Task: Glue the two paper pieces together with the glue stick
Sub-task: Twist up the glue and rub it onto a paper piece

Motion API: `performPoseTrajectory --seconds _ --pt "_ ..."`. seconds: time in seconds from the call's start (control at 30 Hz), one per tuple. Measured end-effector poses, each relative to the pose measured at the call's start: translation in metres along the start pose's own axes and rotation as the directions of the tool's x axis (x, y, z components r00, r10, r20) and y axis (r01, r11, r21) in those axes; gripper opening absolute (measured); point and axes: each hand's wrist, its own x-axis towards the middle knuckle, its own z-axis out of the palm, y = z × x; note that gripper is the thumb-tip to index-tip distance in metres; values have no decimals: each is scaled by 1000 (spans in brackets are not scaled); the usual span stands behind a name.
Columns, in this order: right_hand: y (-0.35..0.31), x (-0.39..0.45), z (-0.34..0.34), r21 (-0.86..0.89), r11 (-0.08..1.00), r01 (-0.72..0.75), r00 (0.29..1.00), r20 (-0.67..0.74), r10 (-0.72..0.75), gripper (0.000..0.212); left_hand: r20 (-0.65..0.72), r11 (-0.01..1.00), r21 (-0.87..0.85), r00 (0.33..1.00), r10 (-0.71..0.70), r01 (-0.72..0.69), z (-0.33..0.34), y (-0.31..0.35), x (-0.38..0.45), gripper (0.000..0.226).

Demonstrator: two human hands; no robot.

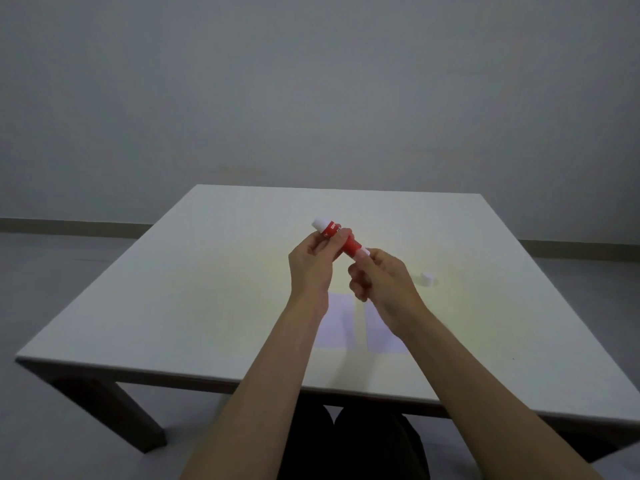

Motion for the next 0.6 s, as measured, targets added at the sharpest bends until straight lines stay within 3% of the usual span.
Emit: performPoseTrajectory --seconds 0.07,0.13,0.2,0.3,0.37,0.43,0.5,0.57,0.6 --pt "-3 3 2 164 952 -258 966 18 259 25 25 999 40 1000 -1 0 0 -2 -1 7" --pt "-4 4 2 209 917 -339 938 5 345 25 44 997 73 999 7 -10 0 -4 -2 12" --pt "-1 5 -1 85 976 -202 978 -25 205 30 21 999 47 1000 12 -13 -2 -6 -3 11" --pt "5 2 -6 -83 994 66 997 -22 -68 17 -49 999 23 998 24 -23 -5 -8 -1 11" --pt "8 2 -7 -36 996 77 997 -4 -78 16 -34 999 24 999 30 -29 -5 -8 -1 10" --pt "7 3 -8 151 981 -125 992 20 124 27 7 999 35 1000 31 -31 -3 -9 -3 6" --pt "1 3 -7 253 896 -365 930 48 365 36 30 997 71 999 34 -36 -1 -10 -6 9" --pt "-1 4 -7 257 865 -430 897 18 441 41 44 997 64 999 27 -30 1 -11 -8 13" --pt "-1 3 -8 201 901 -384 919 -12 394 41 44 999 42 999 24 -26 1 -12 -8 10"
